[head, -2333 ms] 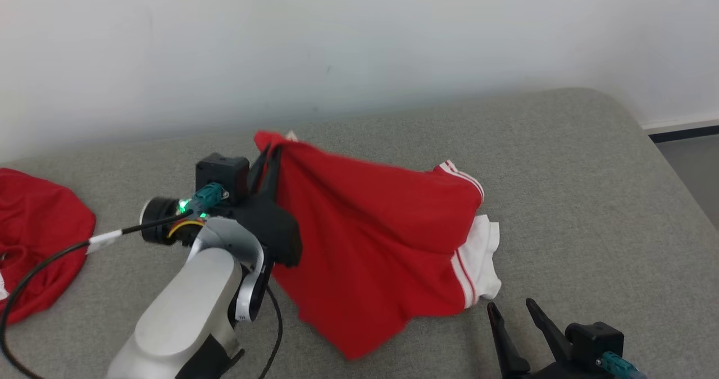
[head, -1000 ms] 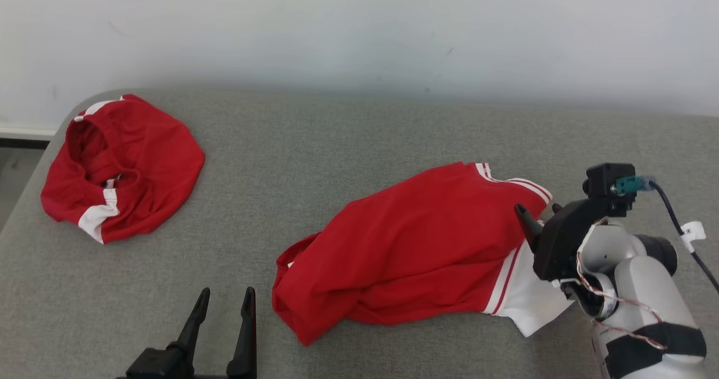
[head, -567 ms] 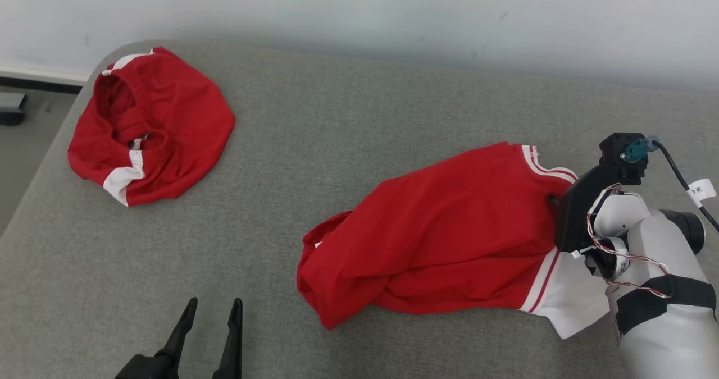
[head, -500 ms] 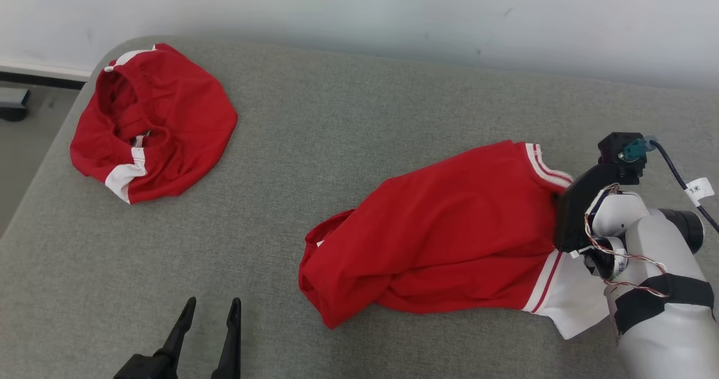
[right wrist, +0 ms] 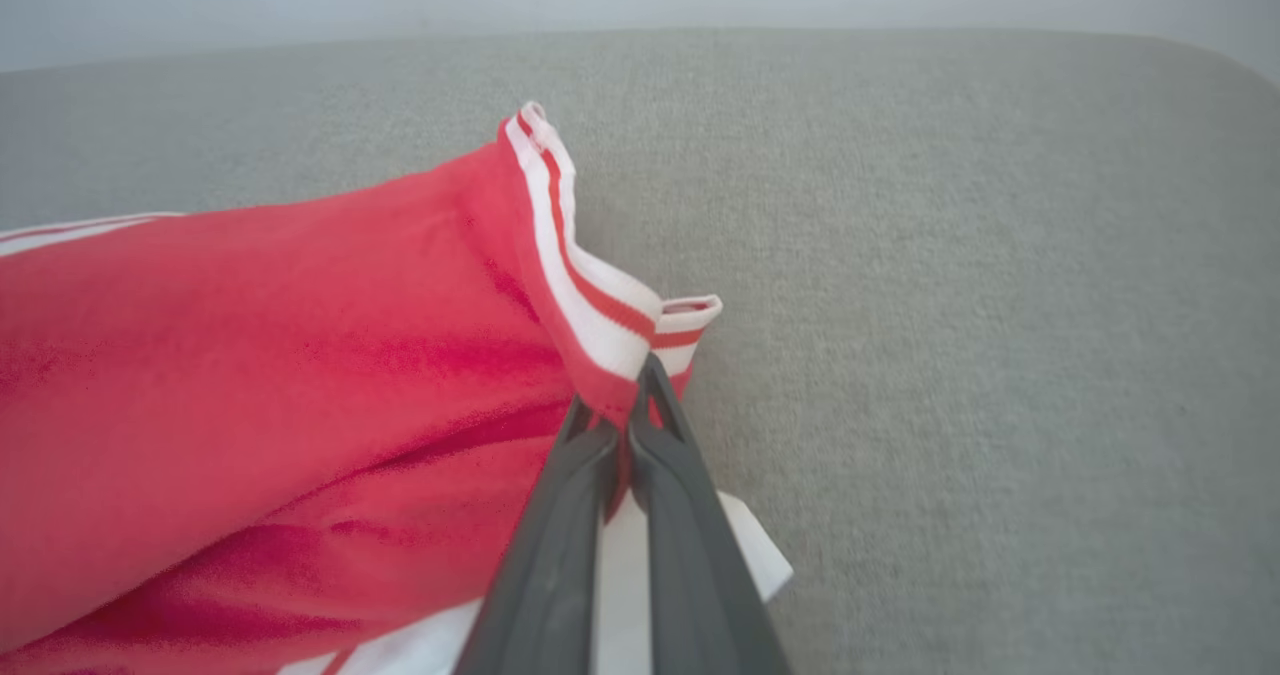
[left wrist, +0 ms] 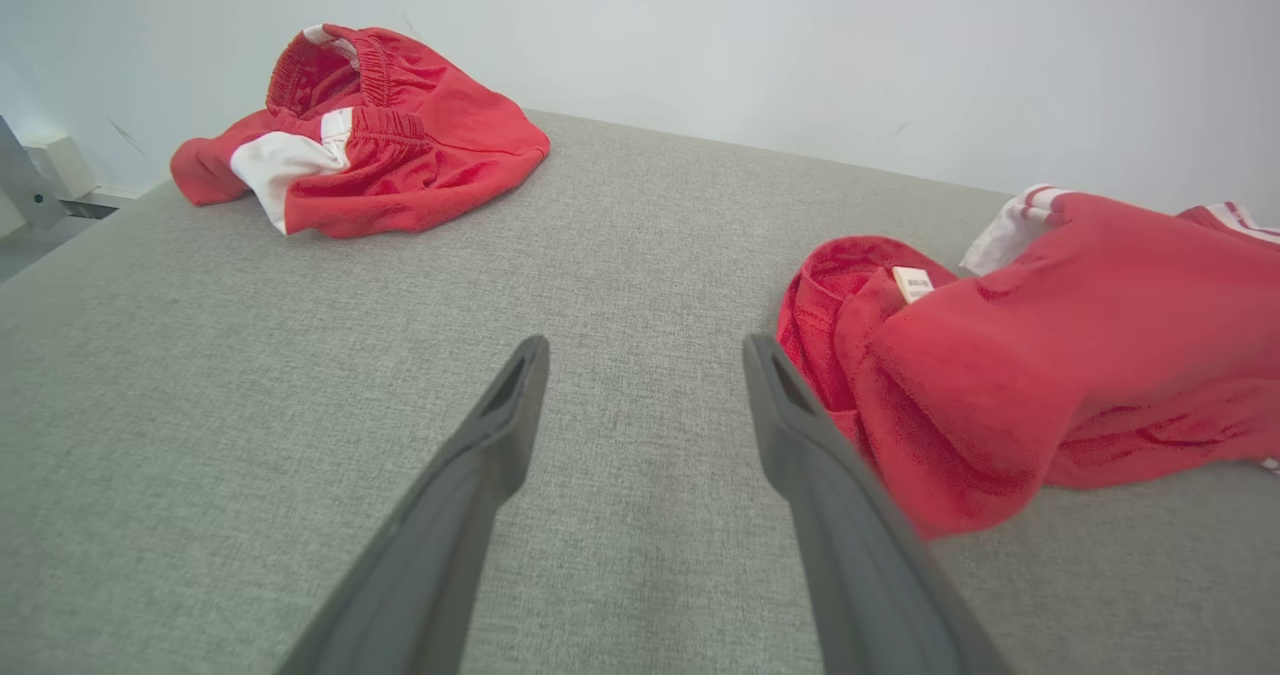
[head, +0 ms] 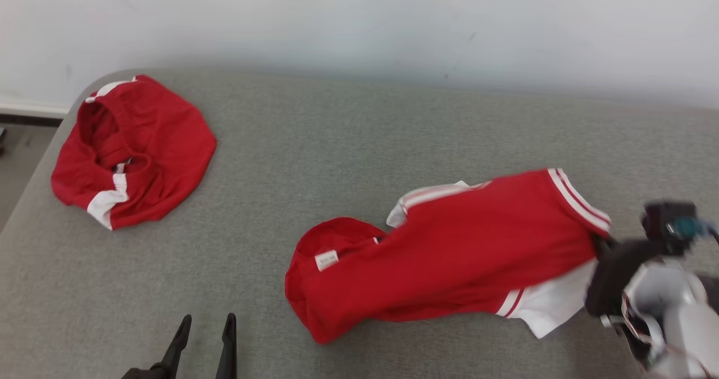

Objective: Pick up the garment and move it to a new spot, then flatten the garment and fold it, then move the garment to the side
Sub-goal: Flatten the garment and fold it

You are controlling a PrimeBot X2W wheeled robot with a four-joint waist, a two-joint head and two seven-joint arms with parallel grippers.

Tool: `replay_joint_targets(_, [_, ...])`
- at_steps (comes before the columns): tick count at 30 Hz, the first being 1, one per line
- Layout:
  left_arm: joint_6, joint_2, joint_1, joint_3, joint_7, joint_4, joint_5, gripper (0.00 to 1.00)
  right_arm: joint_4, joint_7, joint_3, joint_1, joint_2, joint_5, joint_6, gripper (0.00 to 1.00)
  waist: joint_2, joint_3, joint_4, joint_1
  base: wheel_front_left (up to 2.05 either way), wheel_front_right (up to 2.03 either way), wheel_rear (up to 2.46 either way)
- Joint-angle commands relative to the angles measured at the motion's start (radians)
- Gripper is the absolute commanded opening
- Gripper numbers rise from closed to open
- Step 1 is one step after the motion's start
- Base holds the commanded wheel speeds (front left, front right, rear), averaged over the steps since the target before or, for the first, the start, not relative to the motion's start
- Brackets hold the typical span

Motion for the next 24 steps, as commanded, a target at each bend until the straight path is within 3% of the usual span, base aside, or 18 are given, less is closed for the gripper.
replay_joint_targets(1, [0.003, 0.0, 0.013, 0.005, 0.001, -0.001, -0.006, 1.0, -0.047, 0.001, -0.023, 0.06, 0.007, 0.01, -0.002, 0.0, -0.0001, -0.023, -0.032, -0.0001, 0.0, 0.0, 0.0])
replay_joint_targets(6, [0.005, 0.007, 0.027, 0.012, 0.003, -0.005, -0.021, 1.0, -0.222, 0.035, -0.089, 0.286, 0.051, -0.019, -0.002, 0.0, -0.0001, -0.03, -0.071, -0.0001, 0.0, 0.0, 0.0])
replay_joint_targets(12, [-0.001, 0.006, 0.007, 0.0, 0.015, -0.003, -0.022, 1.0, -0.239, 0.045, -0.136, 0.4, 0.087, -0.056, -0.002, 0.0, -0.0001, -0.037, -0.093, -0.0001, 0.0, 0.0, 0.0])
replay_joint_targets(13, [-0.005, 0.003, 0.003, -0.007, 0.022, -0.005, -0.021, 1.0, -0.217, 0.065, -0.165, 0.423, 0.098, -0.077, -0.002, 0.42, -0.0001, -0.041, -0.098, -0.0001, 0.0, 0.0, 0.0])
replay_joint_targets(14, [-0.005, 0.003, 0.003, -0.007, 0.022, -0.005, -0.021, 1.0, -0.217, 0.065, -0.165, 0.423, 0.098, -0.077, -0.002, 0.42, -0.0001, -0.041, -0.098, -0.0001, 0.0, 0.0, 0.0])
replay_joint_targets(15, [-0.007, 0.003, -0.001, -0.012, 0.026, -0.005, -0.019, 1.0, -0.21, 0.079, -0.176, 0.428, 0.104, -0.075, -0.002, 1.0, -0.0001, -0.044, -0.099, -0.0001, 0.0, 0.0, 0.0])
replay_joint_targets(24, [-0.014, -0.001, -0.003, -0.034, 0.04, 0.011, -0.025, 1.0, -0.36, 0.076, -0.197, 0.382, 0.121, -0.055, -0.002, 1.0, -0.0001, -0.064, -0.098, -0.0001, 0.0, 0.0, 0.0])
